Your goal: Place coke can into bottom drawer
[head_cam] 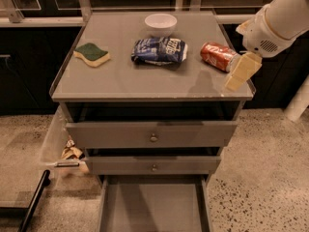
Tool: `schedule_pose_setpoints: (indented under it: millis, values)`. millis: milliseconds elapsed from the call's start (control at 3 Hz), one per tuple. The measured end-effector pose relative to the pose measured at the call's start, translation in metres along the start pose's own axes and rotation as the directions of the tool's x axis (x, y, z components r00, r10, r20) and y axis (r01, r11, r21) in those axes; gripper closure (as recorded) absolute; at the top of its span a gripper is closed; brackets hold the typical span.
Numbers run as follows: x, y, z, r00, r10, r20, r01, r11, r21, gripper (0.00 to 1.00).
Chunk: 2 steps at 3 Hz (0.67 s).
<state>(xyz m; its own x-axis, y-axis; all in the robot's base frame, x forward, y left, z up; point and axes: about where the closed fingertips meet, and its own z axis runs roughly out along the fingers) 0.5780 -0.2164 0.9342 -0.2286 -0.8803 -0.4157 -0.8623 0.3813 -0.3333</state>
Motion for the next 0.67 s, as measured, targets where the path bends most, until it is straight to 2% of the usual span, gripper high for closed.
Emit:
schedule_pose_setpoints:
  millis: [667]
  values:
    - [-0.005,-0.036,0.051,0.991,0.036,0.132,-0.038,0.9992,0.01,0.0]
